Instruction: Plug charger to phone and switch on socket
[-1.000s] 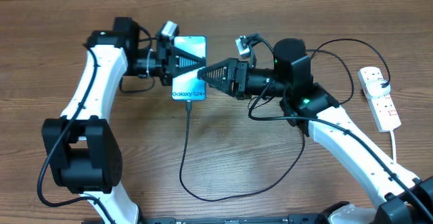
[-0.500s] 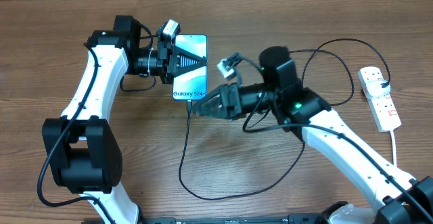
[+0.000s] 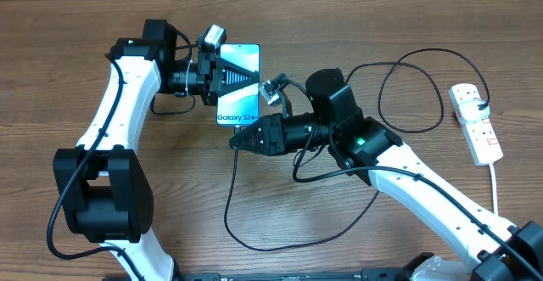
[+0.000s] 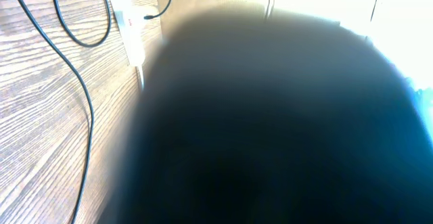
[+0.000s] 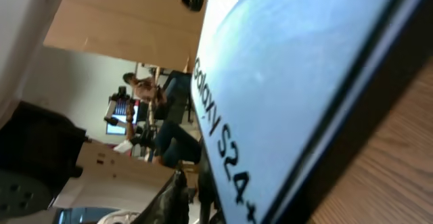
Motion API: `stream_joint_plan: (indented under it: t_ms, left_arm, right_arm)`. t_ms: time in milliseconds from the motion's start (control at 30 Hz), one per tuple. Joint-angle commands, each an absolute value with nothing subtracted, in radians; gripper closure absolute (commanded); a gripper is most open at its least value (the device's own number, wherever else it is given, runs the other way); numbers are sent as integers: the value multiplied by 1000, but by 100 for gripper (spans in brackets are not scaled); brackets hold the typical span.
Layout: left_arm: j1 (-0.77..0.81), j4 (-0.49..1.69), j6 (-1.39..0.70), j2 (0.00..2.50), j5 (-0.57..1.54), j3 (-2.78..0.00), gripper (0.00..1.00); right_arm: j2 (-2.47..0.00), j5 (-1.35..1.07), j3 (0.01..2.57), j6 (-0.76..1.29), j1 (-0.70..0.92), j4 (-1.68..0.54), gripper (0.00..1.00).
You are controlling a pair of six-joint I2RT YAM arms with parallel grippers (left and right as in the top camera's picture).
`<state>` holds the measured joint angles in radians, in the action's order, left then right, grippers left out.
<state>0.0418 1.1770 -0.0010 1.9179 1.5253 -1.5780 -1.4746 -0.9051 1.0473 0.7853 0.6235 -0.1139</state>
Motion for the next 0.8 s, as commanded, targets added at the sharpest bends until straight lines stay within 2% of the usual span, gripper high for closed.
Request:
stream_joint_plan:
  t_ms: [0,167,767]
  left_arm:
    - [40,1175,-8,1885,1568,-1580,96]
    - [40,1177,-7,1885,1568,-1580,96]
    - [95,1181,-7,1885,1544,-1580,96]
  right_arm:
    - [-1467,-851,1066,776,627,-107,83]
    - [-1467,-807,1066,776,627,-107,96]
    - [-1467,-742,1066,820,584,-25,96]
